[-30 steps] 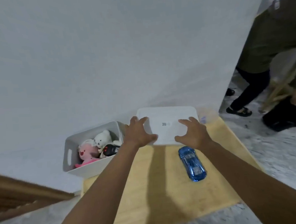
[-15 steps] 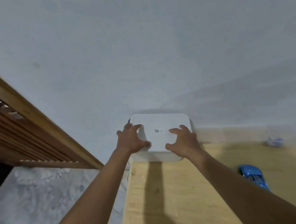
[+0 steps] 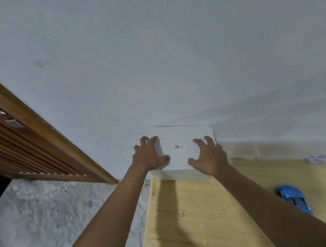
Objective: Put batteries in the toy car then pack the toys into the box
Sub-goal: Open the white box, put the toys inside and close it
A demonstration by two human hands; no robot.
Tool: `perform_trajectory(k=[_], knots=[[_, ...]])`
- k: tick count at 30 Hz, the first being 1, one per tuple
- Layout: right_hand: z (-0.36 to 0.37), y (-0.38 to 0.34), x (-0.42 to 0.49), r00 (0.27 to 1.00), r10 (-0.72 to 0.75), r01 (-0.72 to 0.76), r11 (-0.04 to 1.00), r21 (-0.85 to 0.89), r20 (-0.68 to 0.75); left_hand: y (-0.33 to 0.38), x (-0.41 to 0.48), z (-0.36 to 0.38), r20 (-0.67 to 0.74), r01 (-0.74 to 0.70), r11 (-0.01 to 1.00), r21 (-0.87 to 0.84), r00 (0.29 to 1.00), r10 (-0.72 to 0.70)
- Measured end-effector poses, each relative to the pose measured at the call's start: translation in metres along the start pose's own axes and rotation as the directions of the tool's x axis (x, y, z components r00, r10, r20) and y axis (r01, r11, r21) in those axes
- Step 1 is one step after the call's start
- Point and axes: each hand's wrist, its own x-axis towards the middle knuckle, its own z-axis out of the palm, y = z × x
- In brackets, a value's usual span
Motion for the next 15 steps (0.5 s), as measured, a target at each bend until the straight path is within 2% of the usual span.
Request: perform_trajectory(k=[3,6,15], knots=[[0.000,0.008,0.016,0.990,-0.077,0.067,0.994,-0.089,-0.118,0.000,0.012,-0.002,-0.062,-0.065,0.998,0.013,0.996,0.065],[0.006,0.016,0.030,0.981,-0.135,0.108,0.978,-0.179,-0.141,-0.006,0.025,0.007,-0.094,-0.121,0.992,0.035,0.988,0.124],[0.033,0.023,0.035,0.938,-0.190,0.137,0.971,-0.194,-0.290,-0.019,0.026,0.037,-0.234,-0.214,0.977,-0.015,0.951,0.205]])
